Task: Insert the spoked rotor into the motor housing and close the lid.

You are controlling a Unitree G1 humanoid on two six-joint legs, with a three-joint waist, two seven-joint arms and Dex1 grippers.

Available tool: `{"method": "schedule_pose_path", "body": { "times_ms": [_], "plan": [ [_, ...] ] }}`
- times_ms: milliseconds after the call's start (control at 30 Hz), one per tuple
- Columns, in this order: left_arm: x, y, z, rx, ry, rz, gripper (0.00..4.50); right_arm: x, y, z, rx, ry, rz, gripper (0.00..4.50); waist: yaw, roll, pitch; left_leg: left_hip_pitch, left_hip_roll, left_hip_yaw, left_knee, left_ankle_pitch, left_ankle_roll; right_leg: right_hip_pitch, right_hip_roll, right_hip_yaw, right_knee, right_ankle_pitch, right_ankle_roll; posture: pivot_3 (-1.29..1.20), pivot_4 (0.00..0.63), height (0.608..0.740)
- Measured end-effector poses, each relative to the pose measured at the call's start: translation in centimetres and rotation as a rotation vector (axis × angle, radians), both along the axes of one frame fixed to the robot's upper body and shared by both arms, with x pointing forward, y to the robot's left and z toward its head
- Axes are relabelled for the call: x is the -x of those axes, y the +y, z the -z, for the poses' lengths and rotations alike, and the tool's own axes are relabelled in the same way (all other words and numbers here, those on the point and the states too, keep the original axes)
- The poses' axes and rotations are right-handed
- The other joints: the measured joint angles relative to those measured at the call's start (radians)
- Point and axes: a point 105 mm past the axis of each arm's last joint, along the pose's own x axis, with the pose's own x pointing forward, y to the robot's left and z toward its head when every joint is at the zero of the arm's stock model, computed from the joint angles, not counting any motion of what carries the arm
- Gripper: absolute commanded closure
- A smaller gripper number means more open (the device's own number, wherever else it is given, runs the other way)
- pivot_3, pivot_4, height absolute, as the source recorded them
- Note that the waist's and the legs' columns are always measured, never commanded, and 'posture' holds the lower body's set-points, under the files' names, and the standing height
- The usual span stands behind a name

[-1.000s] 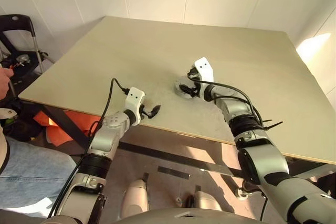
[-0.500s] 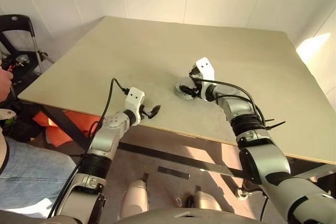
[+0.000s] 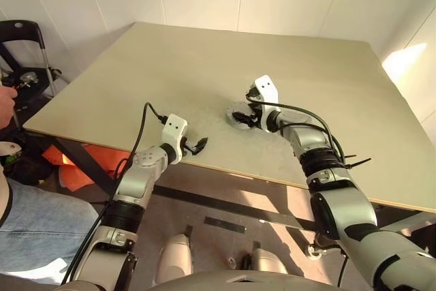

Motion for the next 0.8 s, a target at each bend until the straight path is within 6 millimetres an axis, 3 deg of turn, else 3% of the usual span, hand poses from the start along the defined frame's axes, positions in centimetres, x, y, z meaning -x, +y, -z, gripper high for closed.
{"method": "schedule_pose_path", "body": {
  "times_ms": [800],
  "plan": [
    [0.25,0.24,0.34,-0.010,0.008,-0.002,0.00,0.00,0.09,-0.23,-0.058,-0.009,0.009,1.34,-0.002,0.000,0.000,-0.001,0.000,0.000,0.000,0.000,0.000,-0.002,0.000,0.000,0.000,0.000,0.000,0.00,0.000,0.740]
  ]
}}
